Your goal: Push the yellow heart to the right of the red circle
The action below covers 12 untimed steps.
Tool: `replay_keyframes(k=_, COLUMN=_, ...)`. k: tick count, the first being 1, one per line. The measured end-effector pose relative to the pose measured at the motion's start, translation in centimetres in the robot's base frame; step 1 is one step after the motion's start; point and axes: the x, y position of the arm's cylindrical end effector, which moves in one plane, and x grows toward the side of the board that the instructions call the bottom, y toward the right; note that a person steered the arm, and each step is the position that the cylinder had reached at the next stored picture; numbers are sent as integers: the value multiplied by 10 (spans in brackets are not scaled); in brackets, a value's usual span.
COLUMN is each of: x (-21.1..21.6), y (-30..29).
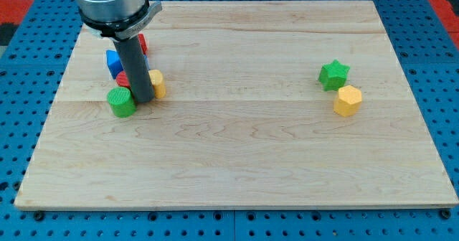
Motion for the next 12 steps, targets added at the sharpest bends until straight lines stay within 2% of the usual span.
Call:
replay_keyframes(k=1, x=20, y=38)
replay_keyframes(k=2, x=51, y=120)
replay_keyframes(k=3, x=39, y=151)
replay_keyframes(k=6, x=-96, y=170)
replay_keyframes(k=7, x=-108, y=149)
replay_keyframes(k=8, x=-138, y=78)
replay_keyframes(k=9, x=-156, y=52)
replay_keyframes(k=12, x=-159, y=-23)
